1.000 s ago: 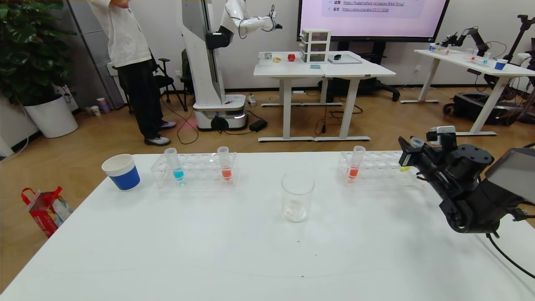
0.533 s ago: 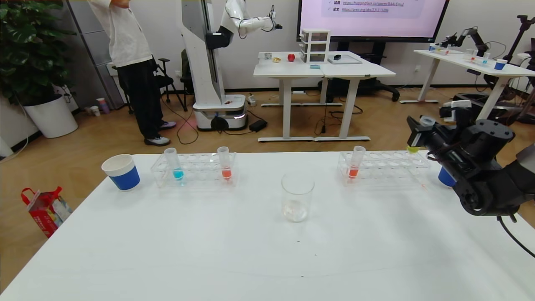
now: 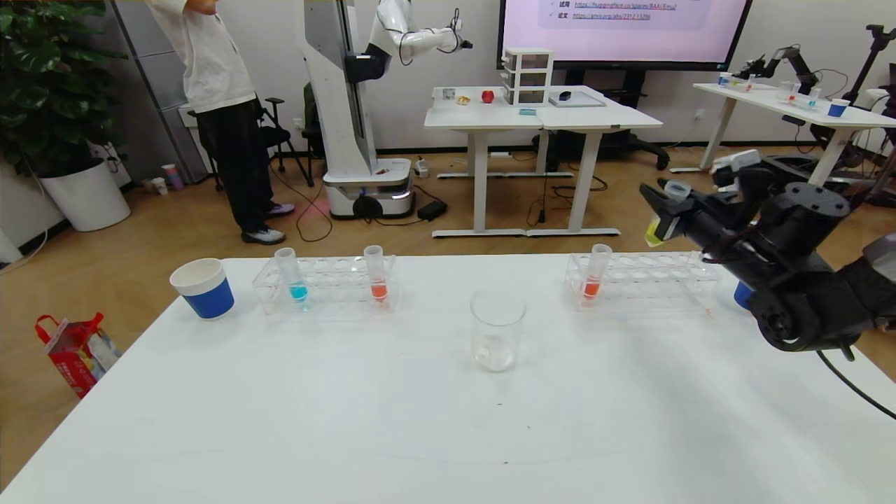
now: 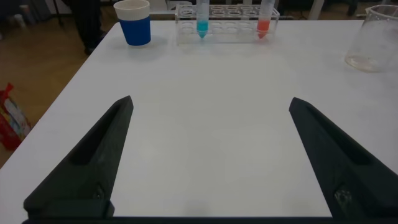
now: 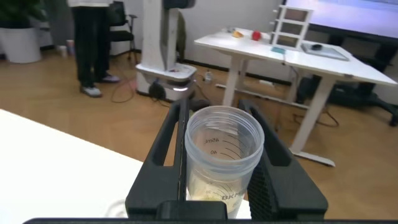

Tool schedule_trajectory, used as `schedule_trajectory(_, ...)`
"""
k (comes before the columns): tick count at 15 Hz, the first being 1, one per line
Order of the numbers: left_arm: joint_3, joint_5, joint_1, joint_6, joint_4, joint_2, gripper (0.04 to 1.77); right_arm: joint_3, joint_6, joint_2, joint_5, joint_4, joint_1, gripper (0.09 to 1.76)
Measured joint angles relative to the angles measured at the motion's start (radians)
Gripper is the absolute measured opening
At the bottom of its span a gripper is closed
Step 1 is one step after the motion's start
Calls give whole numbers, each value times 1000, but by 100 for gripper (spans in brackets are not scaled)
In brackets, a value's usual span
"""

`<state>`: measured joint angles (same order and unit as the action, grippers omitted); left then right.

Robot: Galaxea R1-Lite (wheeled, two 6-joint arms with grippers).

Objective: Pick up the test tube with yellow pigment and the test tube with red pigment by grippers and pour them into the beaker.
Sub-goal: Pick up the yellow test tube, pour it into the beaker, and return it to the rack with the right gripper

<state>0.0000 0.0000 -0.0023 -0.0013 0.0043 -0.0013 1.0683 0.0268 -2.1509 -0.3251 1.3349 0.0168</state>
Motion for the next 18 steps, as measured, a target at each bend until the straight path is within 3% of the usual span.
schedule_trajectory(8,0,0,0,0,0,0,175,98,133,3,-61,-45,250,53)
schedule_trajectory(10,0,0,0,0,0,0,175,100,233,-4,-72,-43,303,53)
schedule_trajectory(18,0,0,1,0,0,0,175,194,546,-124,-240,-22,326,53)
